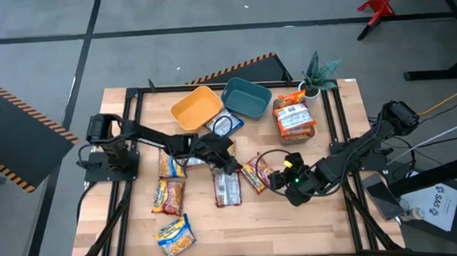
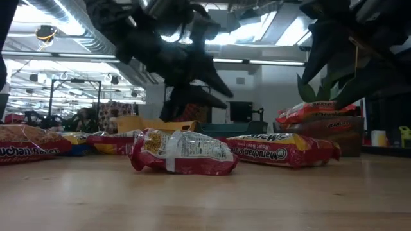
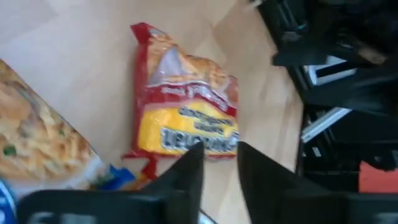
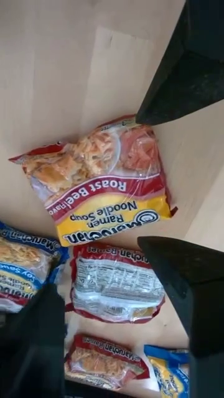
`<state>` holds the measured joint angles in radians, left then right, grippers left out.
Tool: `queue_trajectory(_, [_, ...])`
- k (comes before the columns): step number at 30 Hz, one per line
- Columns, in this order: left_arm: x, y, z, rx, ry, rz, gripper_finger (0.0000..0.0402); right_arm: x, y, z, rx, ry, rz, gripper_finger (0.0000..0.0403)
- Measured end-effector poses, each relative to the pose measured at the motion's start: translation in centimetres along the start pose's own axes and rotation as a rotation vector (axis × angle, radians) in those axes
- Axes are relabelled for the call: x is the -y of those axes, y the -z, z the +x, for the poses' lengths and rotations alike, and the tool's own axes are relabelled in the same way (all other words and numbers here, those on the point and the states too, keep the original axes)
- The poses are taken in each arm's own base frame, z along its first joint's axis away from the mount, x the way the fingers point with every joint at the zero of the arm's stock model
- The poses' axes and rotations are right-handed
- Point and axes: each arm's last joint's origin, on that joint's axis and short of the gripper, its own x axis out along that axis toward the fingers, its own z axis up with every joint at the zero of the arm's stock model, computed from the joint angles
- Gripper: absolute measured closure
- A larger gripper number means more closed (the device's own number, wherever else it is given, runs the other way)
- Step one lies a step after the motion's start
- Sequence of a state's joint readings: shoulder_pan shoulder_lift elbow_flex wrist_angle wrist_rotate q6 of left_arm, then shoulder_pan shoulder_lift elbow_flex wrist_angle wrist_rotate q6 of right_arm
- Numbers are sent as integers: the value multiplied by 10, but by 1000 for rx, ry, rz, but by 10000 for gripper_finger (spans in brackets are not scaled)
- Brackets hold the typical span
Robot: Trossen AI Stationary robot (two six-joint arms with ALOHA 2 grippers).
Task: Sort Maruchan noodles
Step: Put the top right red noodle pack into the blue bin
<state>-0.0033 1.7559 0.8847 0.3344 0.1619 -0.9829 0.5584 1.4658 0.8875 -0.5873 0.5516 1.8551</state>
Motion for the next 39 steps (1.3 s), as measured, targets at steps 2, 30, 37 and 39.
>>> queue_trajectory(2, [-5, 1, 2, -32, -13, 1, 354, 0, -1, 0, 9, 0, 0, 111])
queue_trajectory(30, [-30, 13, 28, 17, -141, 17, 401, 1, -2, 0, 45, 7, -10, 111])
queue_trajectory(37, [-38, 16, 32, 35, -195, 13, 401, 1, -2, 0, 26, 4, -22, 111])
queue_trajectory(39, [-42, 18, 33, 17, -213, 8, 401, 0, 0, 0, -2, 2, -20, 111])
